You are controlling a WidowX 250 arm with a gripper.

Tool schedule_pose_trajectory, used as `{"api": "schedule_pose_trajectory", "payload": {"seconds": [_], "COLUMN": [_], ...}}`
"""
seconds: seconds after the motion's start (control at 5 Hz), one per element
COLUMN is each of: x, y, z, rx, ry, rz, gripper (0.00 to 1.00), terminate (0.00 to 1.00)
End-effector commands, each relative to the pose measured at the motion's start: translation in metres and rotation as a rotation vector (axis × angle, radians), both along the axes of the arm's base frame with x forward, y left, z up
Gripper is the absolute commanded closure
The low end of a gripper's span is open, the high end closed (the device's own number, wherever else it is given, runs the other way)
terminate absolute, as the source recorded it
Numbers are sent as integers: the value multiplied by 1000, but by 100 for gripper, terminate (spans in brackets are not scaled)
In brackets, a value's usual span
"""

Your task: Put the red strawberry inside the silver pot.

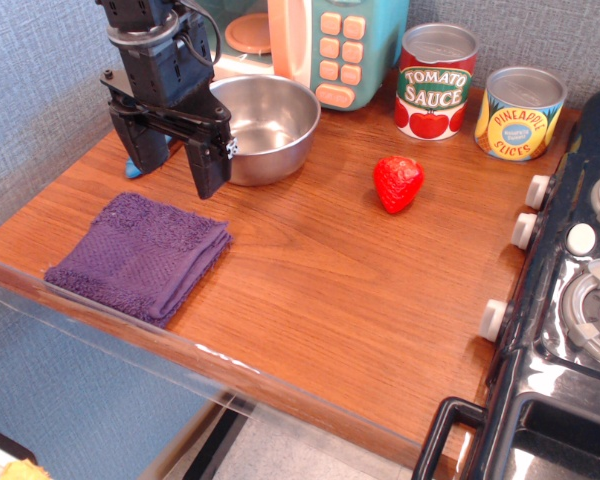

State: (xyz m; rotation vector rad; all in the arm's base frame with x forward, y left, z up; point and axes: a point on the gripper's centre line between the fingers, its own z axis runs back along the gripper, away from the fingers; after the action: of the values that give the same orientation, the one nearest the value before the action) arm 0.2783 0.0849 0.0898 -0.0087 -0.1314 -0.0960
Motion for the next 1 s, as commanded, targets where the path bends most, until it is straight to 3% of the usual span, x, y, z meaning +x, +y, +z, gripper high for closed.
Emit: {"api": "schedule_pose_trajectory", "payload": {"seconds": [0.0, 0.6, 0.8], "x": [0, 55, 94], "y": [0, -55, -78], "z": [0, -32, -24], "rx": [0, 0, -32], "ry": [0, 21, -21], "rz": [0, 1, 16], "gripper": [0, 0, 0], "terminate": [0, 0, 0]}}
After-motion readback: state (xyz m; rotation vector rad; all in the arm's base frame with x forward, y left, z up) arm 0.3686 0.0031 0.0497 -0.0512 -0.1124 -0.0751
